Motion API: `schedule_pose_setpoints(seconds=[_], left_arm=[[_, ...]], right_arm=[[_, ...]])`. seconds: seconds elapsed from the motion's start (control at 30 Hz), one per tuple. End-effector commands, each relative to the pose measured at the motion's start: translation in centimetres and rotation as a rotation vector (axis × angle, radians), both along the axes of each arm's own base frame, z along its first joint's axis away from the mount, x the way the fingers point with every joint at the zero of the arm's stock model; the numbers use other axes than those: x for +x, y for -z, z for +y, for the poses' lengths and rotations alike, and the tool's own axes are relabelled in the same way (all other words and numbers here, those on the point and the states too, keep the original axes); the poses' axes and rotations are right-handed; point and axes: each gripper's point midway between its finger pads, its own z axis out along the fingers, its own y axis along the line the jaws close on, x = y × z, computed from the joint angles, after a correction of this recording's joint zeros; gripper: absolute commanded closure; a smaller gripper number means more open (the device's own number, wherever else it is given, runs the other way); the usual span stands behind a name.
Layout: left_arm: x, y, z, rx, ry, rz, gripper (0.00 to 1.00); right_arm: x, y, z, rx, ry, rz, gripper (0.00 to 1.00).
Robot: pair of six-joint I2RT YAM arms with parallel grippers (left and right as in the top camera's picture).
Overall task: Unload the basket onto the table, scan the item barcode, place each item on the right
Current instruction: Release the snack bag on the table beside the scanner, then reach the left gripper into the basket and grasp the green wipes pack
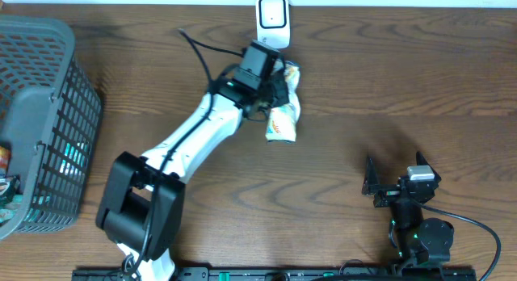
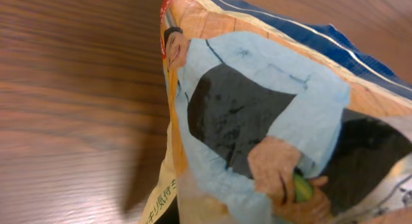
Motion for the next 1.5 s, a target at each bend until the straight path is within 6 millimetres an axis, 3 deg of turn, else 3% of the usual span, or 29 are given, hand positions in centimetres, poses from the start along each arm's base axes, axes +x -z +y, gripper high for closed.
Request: schedule_pose_setpoints(seconds=[0.0,0.07,0.17,0.37,0.47,0.6,0.8,0.9,0.97,1.1,1.2,1.27,1.43,1.47], left_arm=[[-0.1,-1.8,-2.3,-0.024,0.035,-0.071,0.88],[-0.1,-2.6,-3.7,-0.05,0.057,-0.11,0.84],[0.0,-3.3,-4.8,-0.072,0.077,-0.149,0.6],[0.1,-3.9,-4.3,-0.03,0.129,-0.199,0.53],[0.4,-5.8,-3.4,-0.039,0.118,-0.233,0.53],[0.6,-9.7,-1.2,-0.016,0.139,-0.334,0.53],[-0.3,-13.6,3.7,0.039,0.111,-0.386,0.54],[-0.6,-13.8,6.4,0.088,0.062,-0.362,0.55],[-0.7,-13.6,8.5,0.143,0.037,-0.349,0.65],[-1.0,-14.3,14.1,0.248,-0.056,-0.338,0.66],[-1.2,-17.0,17.9,0.246,-0.148,-0.386,0.65],[-1.7,-19.3,20.9,0.244,-0.226,-0.436,0.51],[-4.3,-25.2,29.0,0.372,-0.355,-0.611,0.45],[-5.0,-26.2,30.6,0.403,-0.384,-0.637,0.4]], right_arm=[[0.0,0.1,-0.1,-0.001,0.006,0.0,0.01],[0.0,0.1,-0.1,-0.001,0.006,0.0,0.01],[0.0,0.1,-0.1,-0.001,0.006,0.0,0.01],[0.0,0.1,-0.1,-0.001,0.006,0.0,0.01],[0.0,0.1,-0.1,-0.001,0.006,0.0,0.01],[0.0,0.1,-0.1,-0.001,0.006,0.0,0.01],[0.0,0.1,-0.1,-0.001,0.006,0.0,0.01],[0.0,0.1,-0.1,-0.001,0.006,0.0,0.01],[0.0,0.1,-0.1,-0.001,0.006,0.0,0.01],[0.0,0.1,-0.1,-0.001,0.006,0.0,0.01],[0.0,0.1,-0.1,-0.001,0.006,0.0,0.01],[0.0,0.1,-0.1,-0.001,0.006,0.0,0.01],[0.0,0.1,-0.1,-0.001,0.006,0.0,0.01],[0.0,0.1,-0.1,-0.001,0.006,0.0,0.01]])
